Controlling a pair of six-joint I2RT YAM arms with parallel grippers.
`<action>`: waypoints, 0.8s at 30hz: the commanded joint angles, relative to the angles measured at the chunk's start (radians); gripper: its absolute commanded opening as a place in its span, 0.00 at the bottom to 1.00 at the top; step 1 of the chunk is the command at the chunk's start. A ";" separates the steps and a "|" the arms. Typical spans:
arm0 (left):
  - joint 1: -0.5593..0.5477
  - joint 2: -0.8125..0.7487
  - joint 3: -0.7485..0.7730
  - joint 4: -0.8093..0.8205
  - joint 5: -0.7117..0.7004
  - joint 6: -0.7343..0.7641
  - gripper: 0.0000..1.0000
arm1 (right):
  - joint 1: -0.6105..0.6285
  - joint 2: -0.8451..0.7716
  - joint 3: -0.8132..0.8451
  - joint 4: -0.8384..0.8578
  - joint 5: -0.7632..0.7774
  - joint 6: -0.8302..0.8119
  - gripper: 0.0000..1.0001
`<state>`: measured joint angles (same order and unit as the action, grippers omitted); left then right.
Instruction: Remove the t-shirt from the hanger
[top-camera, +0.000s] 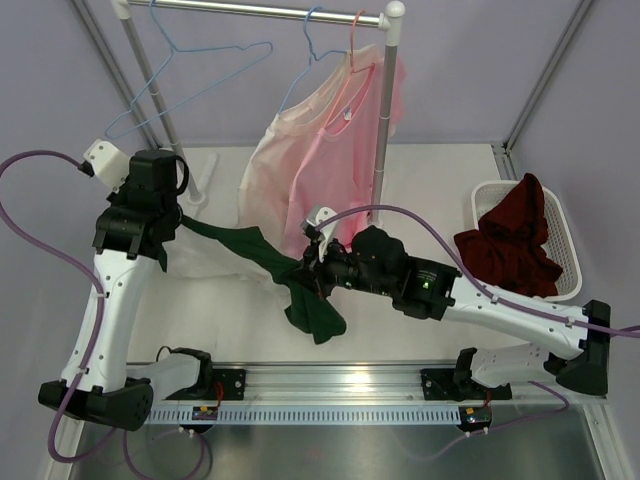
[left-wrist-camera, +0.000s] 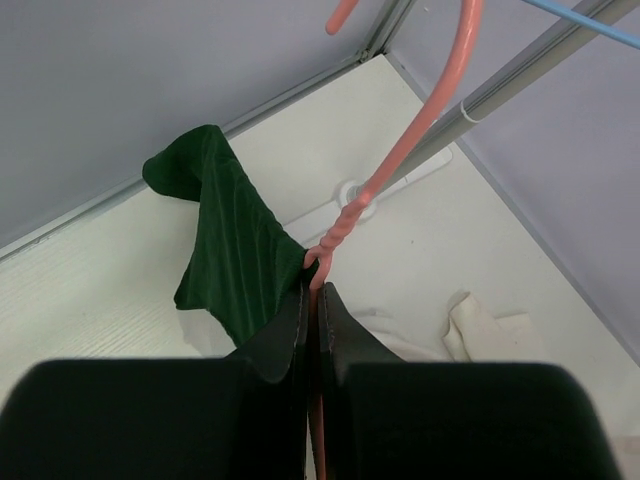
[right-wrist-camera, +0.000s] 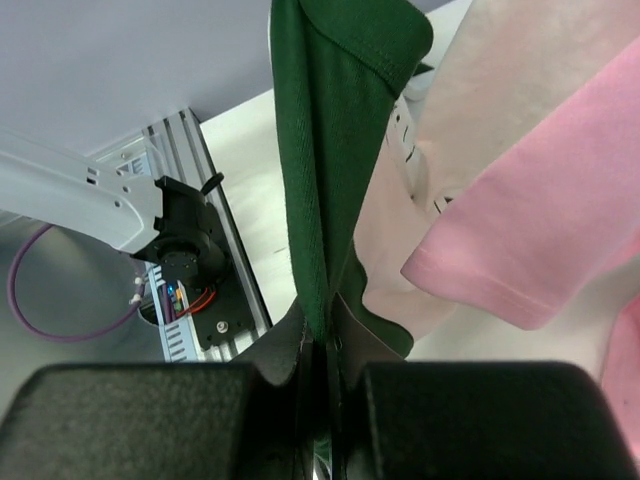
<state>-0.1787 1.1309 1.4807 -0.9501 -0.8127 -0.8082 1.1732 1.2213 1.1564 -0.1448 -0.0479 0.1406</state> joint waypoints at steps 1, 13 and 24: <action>0.030 0.003 0.076 0.079 -0.031 0.003 0.00 | 0.008 0.022 -0.011 0.002 -0.061 0.046 0.00; 0.031 0.104 0.194 0.077 -0.071 0.026 0.00 | 0.069 0.115 -0.009 0.103 -0.138 0.109 0.00; 0.031 0.041 0.221 0.076 0.237 -0.006 0.00 | 0.071 0.246 0.101 0.104 -0.060 0.050 0.00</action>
<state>-0.1600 1.2373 1.6436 -0.9501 -0.6720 -0.7902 1.2274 1.4082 1.1690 -0.0364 -0.1314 0.2279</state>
